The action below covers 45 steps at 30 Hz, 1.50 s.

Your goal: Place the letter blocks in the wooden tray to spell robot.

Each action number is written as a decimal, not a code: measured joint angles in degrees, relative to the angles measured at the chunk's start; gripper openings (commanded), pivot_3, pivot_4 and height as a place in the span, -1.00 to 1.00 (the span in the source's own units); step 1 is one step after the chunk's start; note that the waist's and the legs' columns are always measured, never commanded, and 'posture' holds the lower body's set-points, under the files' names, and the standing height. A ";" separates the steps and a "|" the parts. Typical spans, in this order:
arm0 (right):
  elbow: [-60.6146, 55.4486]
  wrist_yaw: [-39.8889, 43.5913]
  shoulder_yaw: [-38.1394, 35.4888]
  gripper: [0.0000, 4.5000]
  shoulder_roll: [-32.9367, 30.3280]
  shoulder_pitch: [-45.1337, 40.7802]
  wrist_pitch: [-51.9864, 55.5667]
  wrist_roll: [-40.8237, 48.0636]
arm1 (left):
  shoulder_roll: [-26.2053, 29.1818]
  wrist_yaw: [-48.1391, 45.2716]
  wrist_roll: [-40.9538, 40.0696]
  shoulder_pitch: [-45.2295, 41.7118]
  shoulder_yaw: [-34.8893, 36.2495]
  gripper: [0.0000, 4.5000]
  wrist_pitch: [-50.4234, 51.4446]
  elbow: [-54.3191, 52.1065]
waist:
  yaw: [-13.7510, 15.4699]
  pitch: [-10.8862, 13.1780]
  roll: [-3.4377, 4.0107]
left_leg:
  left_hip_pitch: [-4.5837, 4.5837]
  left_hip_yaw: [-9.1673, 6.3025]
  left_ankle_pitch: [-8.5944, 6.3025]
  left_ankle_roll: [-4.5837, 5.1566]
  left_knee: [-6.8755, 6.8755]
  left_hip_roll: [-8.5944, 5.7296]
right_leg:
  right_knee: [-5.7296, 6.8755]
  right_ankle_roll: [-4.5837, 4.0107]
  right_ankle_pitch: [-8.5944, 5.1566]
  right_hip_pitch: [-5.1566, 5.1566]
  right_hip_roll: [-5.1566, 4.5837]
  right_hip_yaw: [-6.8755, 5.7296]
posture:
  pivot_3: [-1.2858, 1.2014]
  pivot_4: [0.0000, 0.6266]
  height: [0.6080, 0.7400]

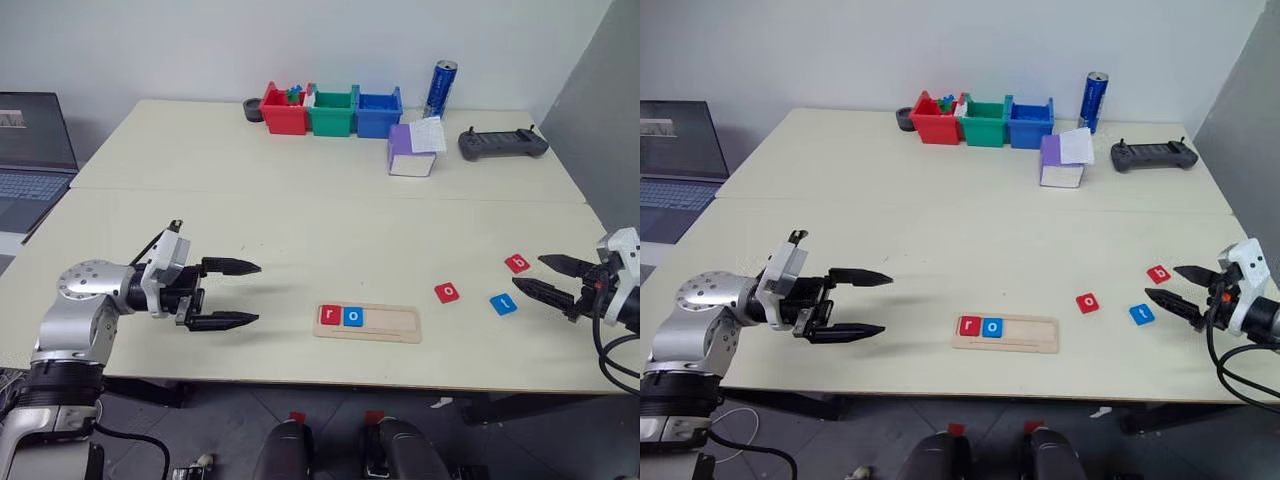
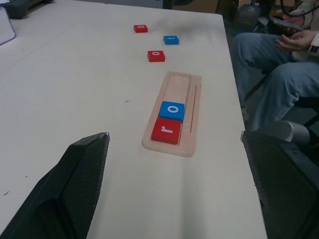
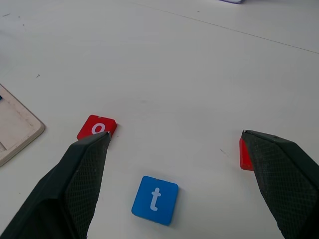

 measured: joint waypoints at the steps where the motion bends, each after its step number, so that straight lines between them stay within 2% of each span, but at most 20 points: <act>1: 0.46 0.12 0.11 1.00 0.00 -0.06 -0.05 -0.03 | 0.12 -0.05 -0.21 0.38 -0.06 0.99 -0.59 0.03 | 0.00 0.00 0.00 | 0.00 0.00 0.00 0.00 0.00 0.00 | 0.00 0.00 0.00 0.00 0.00 0.00 | 0.03 -0.52 1.00; 5: 2.56 0.79 0.99 1.00 0.11 -1.37 -1.04 -0.92 | 2.04 -0.11 -1.44 1.58 -0.85 0.99 -5.06 1.72 | -0.08 0.00 0.00 | 0.01 0.02 0.00 0.00 0.01 0.01 | 0.01 0.00 0.00 0.00 0.00 0.01 | 0.03 -0.52 1.00; 9: 5.93 -0.44 1.58 1.00 1.07 -4.64 -3.04 -2.60 | 4.20 -0.12 -6.94 2.76 -0.97 0.99 -8.23 4.16 | -0.14 0.00 0.00 | 0.02 0.01 0.00 0.00 0.01 0.02 | 0.03 0.00 0.00 -0.01 0.00 0.01 | 0.03 -0.52 1.00; 13: 8.43 -2.71 1.83 1.00 2.75 -5.84 -4.93 -4.12 | 9.64 -0.13 -11.60 6.07 -1.44 0.99 -8.51 4.73 | -0.26 0.00 0.01 | 0.01 0.02 0.00 0.00 -0.03 0.02 | 0.02 -0.02 -0.01 -0.04 0.00 0.01 | 0.03 -0.52 1.00; 16: 10.00 -3.99 1.83 1.00 3.38 -6.24 -6.03 -4.60 | 11.45 -0.14 -12.95 6.61 -1.45 0.99 -9.15 5.95 | -0.20 0.00 0.02 | 0.00 0.03 0.00 0.00 0.00 0.01 | 0.02 -0.01 -0.01 -0.02 -0.02 0.01 | 0.03 -0.52 1.00; 20: 14.87 -7.30 2.35 1.00 5.98 -9.91 -8.95 -7.00 | 11.12 -0.16 -11.47 5.04 -1.47 0.99 -10.00 9.83 | -0.15 -0.01 0.03 | 0.03 0.03 0.00 0.01 0.02 0.01 | 0.04 0.00 0.00 -0.01 -0.02 0.01 | 0.03 -0.52 1.00; 26: 24.92 -10.08 5.11 1.00 9.31 -16.16 -14.27 -11.11 | 9.14 -0.17 -10.69 3.59 -1.40 0.99 -9.59 10.05 | -0.64 0.00 0.03 | 0.00 0.08 0.01 -0.01 -0.01 0.01 | 0.05 -0.01 0.00 -0.05 -0.02 0.05 | 0.03 -0.52 1.00; 33: 35.77 -10.48 6.77 1.00 10.20 -20.66 -18.80 -13.67 | 9.16 -0.17 -10.75 4.58 -1.30 0.99 -9.75 9.14 | -1.05 0.00 0.03 | 0.02 0.11 0.02 -0.01 0.00 0.01 | 0.08 -0.02 0.00 -0.04 -0.02 0.08 | 0.03 -0.52 1.00; 39: 39.75 -9.60 7.68 1.00 10.64 -21.69 -19.91 -14.35 | 9.21 -0.18 -10.99 6.51 -0.63 0.99 -9.67 7.66 | -1.07 -0.01 0.03 | 0.04 0.11 0.02 -0.02 0.00 0.03 | 0.09 -0.02 0.00 -0.04 -0.02 0.08 | 0.03 -0.52 1.00; 42: 41.25 -9.73 7.88 0.73 11.30 -22.55 -20.42 -14.62 | 9.22 -0.18 -10.99 6.68 -0.28 1.00 -9.68 7.35 | -1.13 -0.01 0.03 | 0.05 0.11 0.02 -0.01 0.00 0.03 | 0.10 -0.01 0.00 -0.02 -0.02 0.09 | 0.03 -0.52 1.00; 45: 41.74 -10.42 7.88 0.26 11.65 -22.69 -21.28 -15.21 | 9.26 -0.18 -10.99 6.85 0.03 1.00 -9.68 7.35 | -1.13 -0.01 0.03 | 0.06 0.11 0.02 -0.01 0.00 0.03 | 0.10 -0.01 0.00 -0.02 -0.02 0.08 | 0.03 -0.52 1.00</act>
